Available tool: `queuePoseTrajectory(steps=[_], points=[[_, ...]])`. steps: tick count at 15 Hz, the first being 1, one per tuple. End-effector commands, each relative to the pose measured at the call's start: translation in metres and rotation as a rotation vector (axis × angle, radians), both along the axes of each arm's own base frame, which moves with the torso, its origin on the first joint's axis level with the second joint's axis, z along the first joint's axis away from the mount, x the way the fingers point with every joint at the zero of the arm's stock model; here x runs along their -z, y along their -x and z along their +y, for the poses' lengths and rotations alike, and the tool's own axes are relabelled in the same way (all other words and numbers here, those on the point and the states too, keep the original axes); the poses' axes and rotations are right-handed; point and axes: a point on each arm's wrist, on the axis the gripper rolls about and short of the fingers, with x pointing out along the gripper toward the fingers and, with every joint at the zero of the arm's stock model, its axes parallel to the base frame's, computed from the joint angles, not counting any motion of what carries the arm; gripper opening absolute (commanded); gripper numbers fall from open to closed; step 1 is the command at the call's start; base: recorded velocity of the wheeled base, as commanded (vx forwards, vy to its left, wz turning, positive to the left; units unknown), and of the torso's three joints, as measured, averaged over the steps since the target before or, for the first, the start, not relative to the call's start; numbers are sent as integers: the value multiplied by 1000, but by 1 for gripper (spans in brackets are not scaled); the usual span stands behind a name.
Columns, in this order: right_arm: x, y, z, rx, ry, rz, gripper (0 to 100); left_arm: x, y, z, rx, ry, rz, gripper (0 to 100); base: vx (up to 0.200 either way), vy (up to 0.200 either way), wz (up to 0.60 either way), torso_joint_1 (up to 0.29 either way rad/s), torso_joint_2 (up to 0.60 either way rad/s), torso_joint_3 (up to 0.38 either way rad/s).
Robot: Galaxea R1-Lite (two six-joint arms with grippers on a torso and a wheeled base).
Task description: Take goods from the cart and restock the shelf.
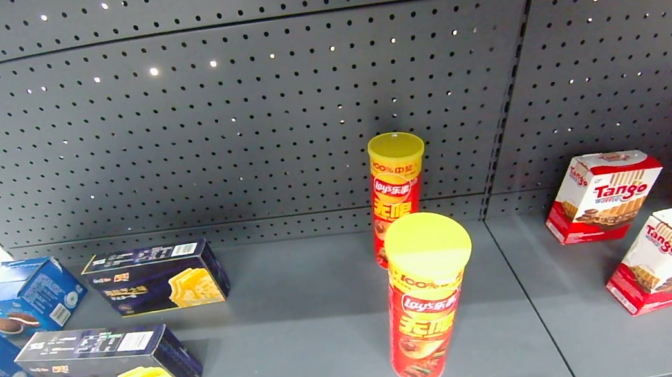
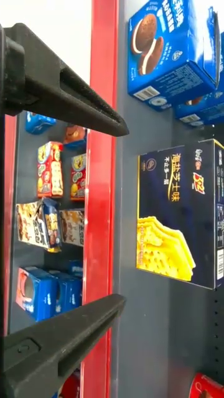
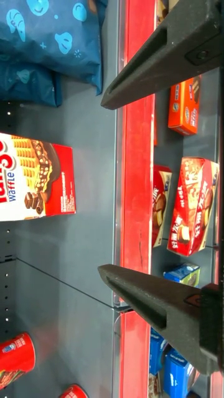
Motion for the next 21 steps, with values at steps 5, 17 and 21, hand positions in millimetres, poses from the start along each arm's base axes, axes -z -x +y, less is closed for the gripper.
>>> queuePoseTrajectory(steps=[5,17,21], points=[[0,0,0,-1,2,1,100,0,0,0,-1,0,-2,100,-120,40,0,3,1,1],[0,0,0,-3,0,0,100,0,0,0,-1,0,-2,100,0,0,-100,2,1,0],[0,0,0,-4,0,0,100,0,0,0,-1,0,-2,100,0,0,0,0,0,0]])
